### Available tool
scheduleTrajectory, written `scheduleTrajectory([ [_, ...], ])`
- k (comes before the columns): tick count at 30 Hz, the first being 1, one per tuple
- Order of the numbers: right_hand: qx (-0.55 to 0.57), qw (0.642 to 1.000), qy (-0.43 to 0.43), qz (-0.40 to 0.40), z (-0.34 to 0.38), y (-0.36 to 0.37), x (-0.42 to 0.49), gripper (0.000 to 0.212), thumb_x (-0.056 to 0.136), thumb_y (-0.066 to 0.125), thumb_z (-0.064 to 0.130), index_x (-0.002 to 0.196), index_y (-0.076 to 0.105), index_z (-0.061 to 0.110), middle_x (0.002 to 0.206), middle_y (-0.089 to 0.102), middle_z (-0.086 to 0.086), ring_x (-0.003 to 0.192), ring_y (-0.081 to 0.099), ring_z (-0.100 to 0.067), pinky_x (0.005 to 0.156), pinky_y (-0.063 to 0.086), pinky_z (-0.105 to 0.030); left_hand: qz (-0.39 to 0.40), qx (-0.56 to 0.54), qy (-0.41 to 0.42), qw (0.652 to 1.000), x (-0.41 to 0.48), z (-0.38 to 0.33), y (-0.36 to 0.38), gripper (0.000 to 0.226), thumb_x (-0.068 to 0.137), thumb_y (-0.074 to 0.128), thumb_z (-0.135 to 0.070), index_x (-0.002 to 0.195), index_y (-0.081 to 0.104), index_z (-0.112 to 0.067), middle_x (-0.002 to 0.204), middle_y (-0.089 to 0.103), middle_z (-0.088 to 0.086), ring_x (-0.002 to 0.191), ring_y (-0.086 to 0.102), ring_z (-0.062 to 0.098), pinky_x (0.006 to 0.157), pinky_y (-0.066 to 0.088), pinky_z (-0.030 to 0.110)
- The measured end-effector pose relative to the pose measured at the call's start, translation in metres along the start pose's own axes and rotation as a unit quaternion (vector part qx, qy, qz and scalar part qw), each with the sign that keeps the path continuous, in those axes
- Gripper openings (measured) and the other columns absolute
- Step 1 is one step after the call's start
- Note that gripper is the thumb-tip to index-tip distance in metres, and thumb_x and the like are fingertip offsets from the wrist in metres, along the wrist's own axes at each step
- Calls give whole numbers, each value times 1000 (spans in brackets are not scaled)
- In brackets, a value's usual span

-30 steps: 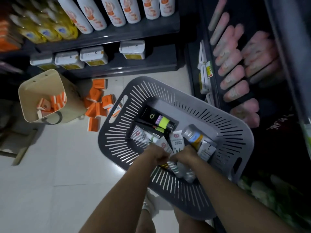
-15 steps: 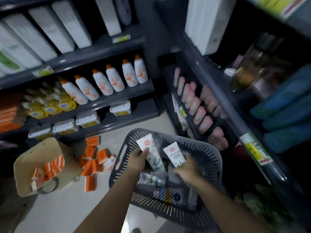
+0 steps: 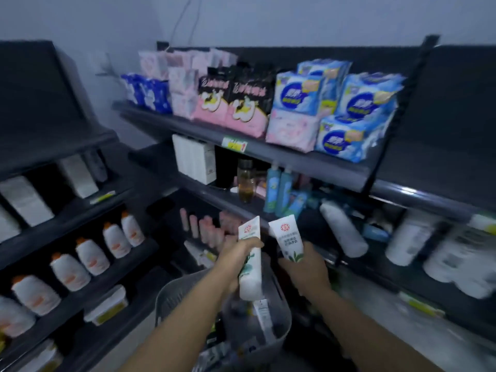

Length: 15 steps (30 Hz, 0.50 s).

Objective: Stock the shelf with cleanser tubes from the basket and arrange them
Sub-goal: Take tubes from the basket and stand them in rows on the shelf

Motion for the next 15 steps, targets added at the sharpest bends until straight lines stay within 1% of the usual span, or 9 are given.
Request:
scheduleTrajectory([
  [1,20,996,-10,-86,-3,-60,-21,38,77,73,31,100,48,14,101,63,-4,91,61,-27,70,44,-31,50,28,17,998,-33,-23,53,27,73,70,-10,95,60,-1,72,61,17,57,57,26,54,46,29],
  [2,22,996,-25,-79,5,-62,-23,37,79,72,31,100,47,13,98,62,-3,87,60,-25,68,42,-30,36,46,56,997,-29,-23,47,31,72,71,-6,100,61,0,78,64,19,62,59,26,56,47,30],
  [4,13,994,-44,-101,13,-85,-25,36,81,71,29,103,47,12,93,60,1,81,57,-21,65,41,-29,13,67,111,991,-40,-43,67,32,74,69,3,104,60,-2,86,67,19,67,60,25,58,47,29],
  [6,55,983,-46,-168,9,-141,-37,35,80,71,27,101,48,10,88,60,-1,78,57,-23,64,44,-33,28,90,180,979,-56,-56,110,37,75,68,9,105,55,-9,90,68,14,67,59,18,55,48,21],
  [8,71,970,-51,-227,0,-202,-49,32,80,71,20,98,47,8,85,59,-4,78,55,-25,63,42,-35,59,127,244,960,-75,-62,168,45,72,71,9,105,51,-14,91,67,7,67,58,10,53,45,13],
  [9,78,967,-49,-236,0,-222,-48,30,80,70,16,97,47,9,84,57,-3,78,55,-24,62,42,-34,60,130,272,952,-82,-68,184,48,69,75,6,104,50,-16,91,67,3,69,59,8,55,45,12],
  [11,90,958,-38,-271,-18,-279,-61,28,81,68,15,98,45,12,83,55,1,75,55,-20,60,41,-31,89,140,319,933,-101,-72,240,50,63,79,-3,100,50,-19,89,67,-3,74,61,11,61,47,19],
  [13,92,946,-46,-309,-38,-333,-76,30,82,69,17,99,45,13,81,54,5,72,53,-15,60,41,-30,110,152,348,919,-119,-68,293,50,66,78,-3,104,48,-19,91,66,-5,76,62,12,62,46,26],
  [15,109,931,-61,-343,-59,-382,-91,30,81,70,15,100,46,13,80,54,7,71,52,-11,59,40,-27,133,150,364,909,-136,-61,345,49,70,76,-3,105,46,-19,92,64,-5,77,61,9,60,45,23],
])
Point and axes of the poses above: each hand's wrist, its own x-axis towards the middle knuckle, its own y-axis out of the palm, z = x × y, the point moved 4 cm from there along x, towards the middle knuckle
